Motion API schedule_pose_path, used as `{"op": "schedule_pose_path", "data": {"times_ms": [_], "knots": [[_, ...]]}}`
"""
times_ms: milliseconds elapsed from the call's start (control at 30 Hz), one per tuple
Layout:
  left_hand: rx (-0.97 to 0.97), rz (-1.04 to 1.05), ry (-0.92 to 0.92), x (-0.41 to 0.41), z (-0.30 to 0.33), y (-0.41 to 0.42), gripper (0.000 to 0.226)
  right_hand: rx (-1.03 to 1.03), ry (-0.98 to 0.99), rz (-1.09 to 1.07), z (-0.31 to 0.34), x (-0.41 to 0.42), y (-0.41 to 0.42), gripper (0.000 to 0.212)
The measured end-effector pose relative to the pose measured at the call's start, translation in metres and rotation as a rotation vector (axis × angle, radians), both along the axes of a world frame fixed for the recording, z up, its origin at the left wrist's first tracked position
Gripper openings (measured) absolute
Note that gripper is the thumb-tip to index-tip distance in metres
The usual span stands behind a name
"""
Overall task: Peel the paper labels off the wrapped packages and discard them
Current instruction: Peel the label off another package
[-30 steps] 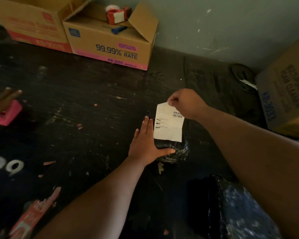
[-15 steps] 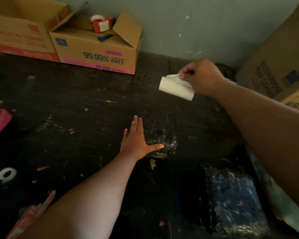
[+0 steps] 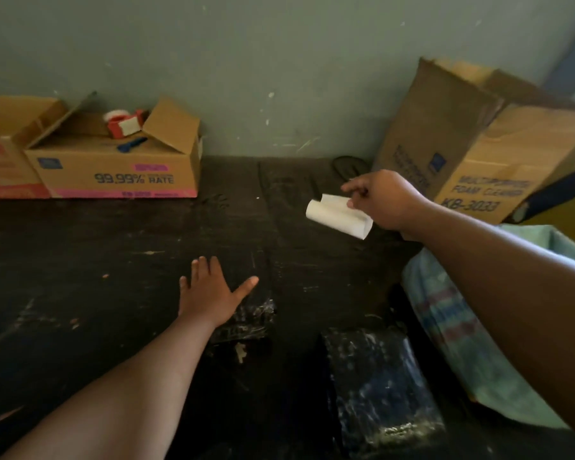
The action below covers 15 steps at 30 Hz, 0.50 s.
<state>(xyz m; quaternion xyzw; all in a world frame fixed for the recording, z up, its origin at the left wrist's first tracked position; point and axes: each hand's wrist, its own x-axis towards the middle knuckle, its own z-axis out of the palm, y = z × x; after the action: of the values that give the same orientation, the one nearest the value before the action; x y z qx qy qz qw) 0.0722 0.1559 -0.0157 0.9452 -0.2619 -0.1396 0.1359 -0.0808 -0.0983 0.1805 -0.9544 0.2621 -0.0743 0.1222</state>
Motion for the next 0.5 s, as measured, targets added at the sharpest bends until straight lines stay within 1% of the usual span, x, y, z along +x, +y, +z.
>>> {"op": "schedule_pose_path", "data": {"times_ms": [100, 200, 267, 367, 433, 500], "knots": [[-0.057, -0.104, -0.09, -0.031, 0.019, -0.041, 0.103, -0.048, 0.054, -0.018, 0.007, -0.046, -0.025, 0.019], [-0.126, -0.222, -0.143, -0.081, 0.033, -0.093, 0.091, -0.125, 0.12, -0.051, 0.017, -0.105, -0.057, 0.018], [-0.168, -0.297, -0.168, -0.126, 0.039, -0.129, 0.087, -0.146, 0.159, -0.09, 0.026, -0.151, -0.082, 0.019], [-0.192, -0.403, -0.133, -0.197, 0.049, -0.185, 0.084, -0.198, 0.233, -0.118, 0.035, -0.22, -0.121, 0.019], [-0.2, -0.465, -0.13, -0.242, 0.051, -0.219, 0.084, -0.186, 0.251, -0.163, 0.037, -0.262, -0.146, 0.017], [-0.21, -0.515, -0.132, -0.282, 0.048, -0.249, 0.083, -0.148, 0.252, -0.238, 0.036, -0.3, -0.167, 0.019]]}}
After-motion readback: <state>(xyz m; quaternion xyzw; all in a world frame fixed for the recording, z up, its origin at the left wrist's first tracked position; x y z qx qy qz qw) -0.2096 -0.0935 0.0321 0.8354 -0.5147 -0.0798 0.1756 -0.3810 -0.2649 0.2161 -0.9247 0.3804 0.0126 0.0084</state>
